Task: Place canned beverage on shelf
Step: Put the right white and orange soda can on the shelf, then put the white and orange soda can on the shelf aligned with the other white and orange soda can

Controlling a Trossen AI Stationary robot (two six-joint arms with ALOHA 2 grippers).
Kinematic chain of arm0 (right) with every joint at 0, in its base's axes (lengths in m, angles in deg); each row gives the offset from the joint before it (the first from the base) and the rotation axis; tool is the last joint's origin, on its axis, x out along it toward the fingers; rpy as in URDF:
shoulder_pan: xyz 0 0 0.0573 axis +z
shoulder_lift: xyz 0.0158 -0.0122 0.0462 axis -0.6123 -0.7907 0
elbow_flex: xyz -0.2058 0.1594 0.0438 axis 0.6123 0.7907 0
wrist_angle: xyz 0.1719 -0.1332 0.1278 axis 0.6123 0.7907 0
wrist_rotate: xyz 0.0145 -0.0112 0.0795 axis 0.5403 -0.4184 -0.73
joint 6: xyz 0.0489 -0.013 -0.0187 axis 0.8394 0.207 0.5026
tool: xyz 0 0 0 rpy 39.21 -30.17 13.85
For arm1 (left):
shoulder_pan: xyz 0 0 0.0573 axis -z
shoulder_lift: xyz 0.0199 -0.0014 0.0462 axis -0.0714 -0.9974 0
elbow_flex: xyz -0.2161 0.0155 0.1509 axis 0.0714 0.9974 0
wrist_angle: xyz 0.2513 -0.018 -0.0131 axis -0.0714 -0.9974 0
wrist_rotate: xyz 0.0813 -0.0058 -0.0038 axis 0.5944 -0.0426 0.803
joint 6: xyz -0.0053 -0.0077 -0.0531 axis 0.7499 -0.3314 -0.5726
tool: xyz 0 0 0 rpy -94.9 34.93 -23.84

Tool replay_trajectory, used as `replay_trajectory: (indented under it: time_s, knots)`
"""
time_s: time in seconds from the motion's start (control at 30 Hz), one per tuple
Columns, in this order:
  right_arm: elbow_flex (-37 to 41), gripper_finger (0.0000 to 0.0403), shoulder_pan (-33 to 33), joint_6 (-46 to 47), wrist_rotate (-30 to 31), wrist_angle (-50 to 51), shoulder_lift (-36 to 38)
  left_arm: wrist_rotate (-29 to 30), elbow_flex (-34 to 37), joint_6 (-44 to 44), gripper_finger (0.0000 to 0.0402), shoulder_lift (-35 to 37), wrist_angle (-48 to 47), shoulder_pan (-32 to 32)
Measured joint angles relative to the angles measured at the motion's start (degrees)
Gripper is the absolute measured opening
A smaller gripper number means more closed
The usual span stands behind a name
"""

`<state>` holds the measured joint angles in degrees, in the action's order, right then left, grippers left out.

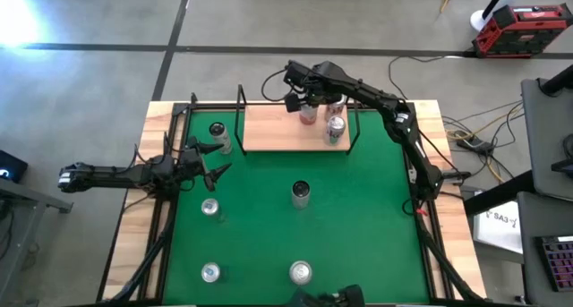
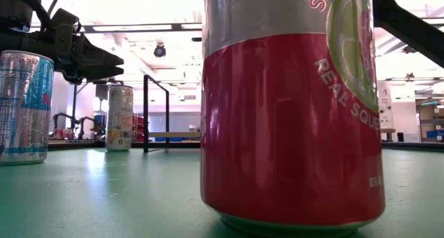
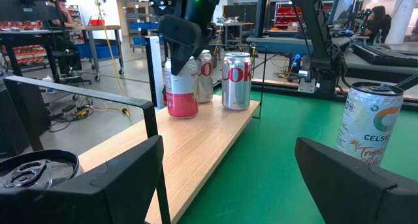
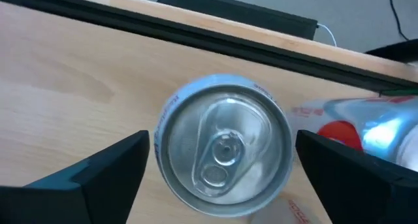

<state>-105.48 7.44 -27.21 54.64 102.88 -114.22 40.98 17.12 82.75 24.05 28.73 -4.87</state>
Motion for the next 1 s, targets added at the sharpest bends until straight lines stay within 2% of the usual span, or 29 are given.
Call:
replay_trajectory:
  time_s: [0.23,0.43,1.0]
  knots:
    - [0.0,0.0381,3.0,5.9,-0.61,6.41,0.38,0.0,0.0,0.0,0.0332,0.0,0.01,-0.01]
    - [0.02,0.038,8.74,11.56,-3.15,12.41,2.21,0.0,-0.01,0.0,0.0332,0.0,0.02,-0.02]
    - [1.39,0.038,30.09,42.54,-3.09,13.64,6.86,0.0,0.0,0.0,0.0332,0.01,0.01,-0.01]
